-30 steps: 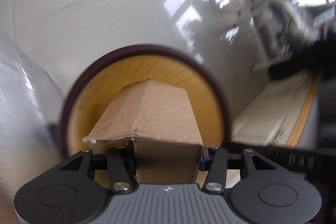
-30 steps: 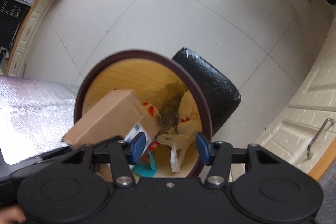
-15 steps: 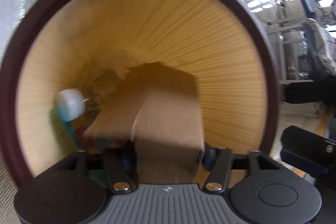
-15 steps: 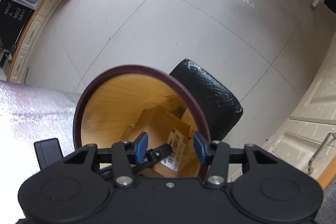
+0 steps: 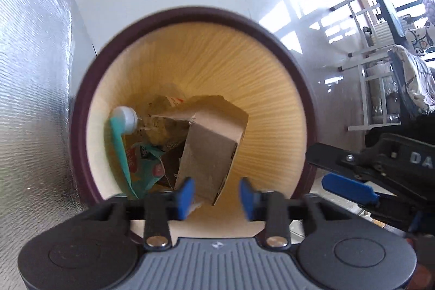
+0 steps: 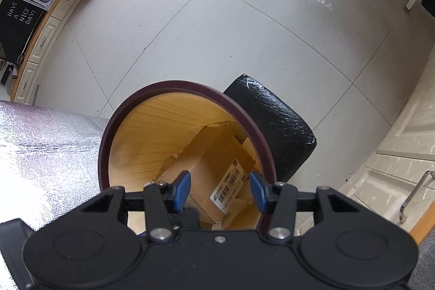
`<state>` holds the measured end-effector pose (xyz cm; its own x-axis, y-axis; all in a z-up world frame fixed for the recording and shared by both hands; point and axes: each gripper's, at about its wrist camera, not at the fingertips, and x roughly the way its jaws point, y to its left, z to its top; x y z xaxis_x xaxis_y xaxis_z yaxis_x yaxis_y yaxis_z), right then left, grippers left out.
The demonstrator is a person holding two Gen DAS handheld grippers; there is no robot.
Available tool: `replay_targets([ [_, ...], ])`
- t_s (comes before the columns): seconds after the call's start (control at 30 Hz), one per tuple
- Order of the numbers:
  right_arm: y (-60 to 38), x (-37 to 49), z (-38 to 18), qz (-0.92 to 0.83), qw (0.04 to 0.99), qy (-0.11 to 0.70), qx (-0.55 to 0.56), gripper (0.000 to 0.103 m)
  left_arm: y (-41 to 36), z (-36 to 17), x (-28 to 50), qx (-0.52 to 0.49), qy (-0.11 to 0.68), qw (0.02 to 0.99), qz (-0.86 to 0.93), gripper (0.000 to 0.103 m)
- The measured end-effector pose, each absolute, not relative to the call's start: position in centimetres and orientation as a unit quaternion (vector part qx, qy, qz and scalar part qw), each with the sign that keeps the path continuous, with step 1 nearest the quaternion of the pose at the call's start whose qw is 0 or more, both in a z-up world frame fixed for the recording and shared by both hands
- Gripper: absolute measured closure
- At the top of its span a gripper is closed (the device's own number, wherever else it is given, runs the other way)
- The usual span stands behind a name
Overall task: Collect trash
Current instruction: 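Open both tools to drop the box and plastic bags into the wastebasket, then withdraw both open tools upward from the wastebasket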
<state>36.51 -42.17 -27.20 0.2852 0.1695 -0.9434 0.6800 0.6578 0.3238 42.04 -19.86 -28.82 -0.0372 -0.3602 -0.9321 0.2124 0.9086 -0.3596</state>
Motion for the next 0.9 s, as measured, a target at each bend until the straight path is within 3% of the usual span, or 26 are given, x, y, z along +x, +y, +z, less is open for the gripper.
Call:
replay_targets([
  [0.03,-42.1,36.4,-27.1,-0.179,0.71,0.57,0.372,0.054,-20.2,-28.6,42.0,-0.051,0.687,0.695,-0.206,0.08],
  [0.2,-41.9,36.3,-27.1,-0.168,0.712,0.575,0.366,0.054,-19.8,-26.7,41.3,-0.044,0.667,0.719,-0.191,0.077],
  [0.27,-41.7,36.1,-26.9,-0.159,0.716,0.575,0.363,0.049,-19.1,-25.7,41.1,-0.046,0.662,0.727,-0.18,0.055],
  [0.33,-41.6,35.9,-26.5,-0.144,0.723,0.575,0.353,0.042,-18.4,-24.8,40.7,-0.047,0.654,0.736,-0.169,0.043],
  [0.47,-41.3,35.2,-24.8,-0.117,0.754,0.572,0.302,0.038,-17.1,-23.2,39.4,-0.043,0.639,0.755,-0.143,0.019],
  [0.63,-41.1,33.6,-22.6,-0.075,0.789,0.558,0.246,0.029,-15.7,-21.1,37.2,-0.045,0.621,0.773,-0.121,0.0],
  [0.9,-41.3,30.6,-19.5,-0.037,0.831,0.522,0.189,0.005,-14.4,-18.4,33.5,-0.042,0.583,0.806,-0.094,0.0],
])
